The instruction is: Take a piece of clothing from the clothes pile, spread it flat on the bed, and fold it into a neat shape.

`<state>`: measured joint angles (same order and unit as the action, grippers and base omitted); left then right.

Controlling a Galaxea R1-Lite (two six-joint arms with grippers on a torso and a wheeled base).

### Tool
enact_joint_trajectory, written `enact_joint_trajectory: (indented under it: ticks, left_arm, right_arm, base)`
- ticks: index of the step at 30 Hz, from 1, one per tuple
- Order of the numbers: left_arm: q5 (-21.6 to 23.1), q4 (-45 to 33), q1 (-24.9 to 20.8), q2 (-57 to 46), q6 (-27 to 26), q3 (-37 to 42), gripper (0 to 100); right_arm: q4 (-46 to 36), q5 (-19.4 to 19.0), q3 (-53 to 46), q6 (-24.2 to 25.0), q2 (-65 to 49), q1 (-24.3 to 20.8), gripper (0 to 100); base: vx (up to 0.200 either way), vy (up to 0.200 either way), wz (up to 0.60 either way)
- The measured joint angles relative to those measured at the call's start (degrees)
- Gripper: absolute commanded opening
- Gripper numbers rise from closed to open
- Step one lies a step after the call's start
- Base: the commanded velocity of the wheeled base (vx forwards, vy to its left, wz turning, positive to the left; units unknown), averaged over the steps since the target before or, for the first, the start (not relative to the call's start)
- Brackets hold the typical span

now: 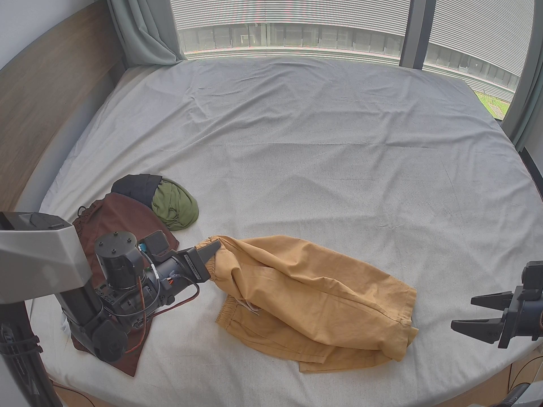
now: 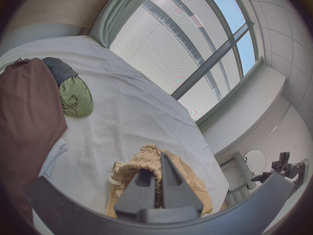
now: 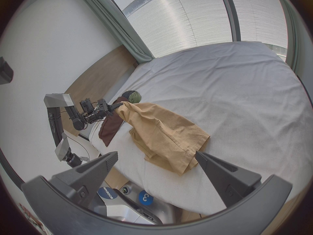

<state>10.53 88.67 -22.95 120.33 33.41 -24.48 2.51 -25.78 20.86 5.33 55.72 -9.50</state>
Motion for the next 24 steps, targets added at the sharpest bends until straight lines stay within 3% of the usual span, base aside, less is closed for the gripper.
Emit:
enact_joint_trajectory:
  ticks: [13,24]
  left_arm:
    - [0.0,0.0,0.06,0.09,0.02,-0.02,0]
    - [0.0,0.0,0.2,0.01,0.02,0.04,0]
  right_arm:
    - [0.38,-0.16,0.28,3.18,8.33,-0.56,100]
    - [7.83,-1.91,-1.97,7.45,16.65,-0.23,100]
  base:
    - [0.0,0.0,0.0]
    - [0.0,0.0,0.0]
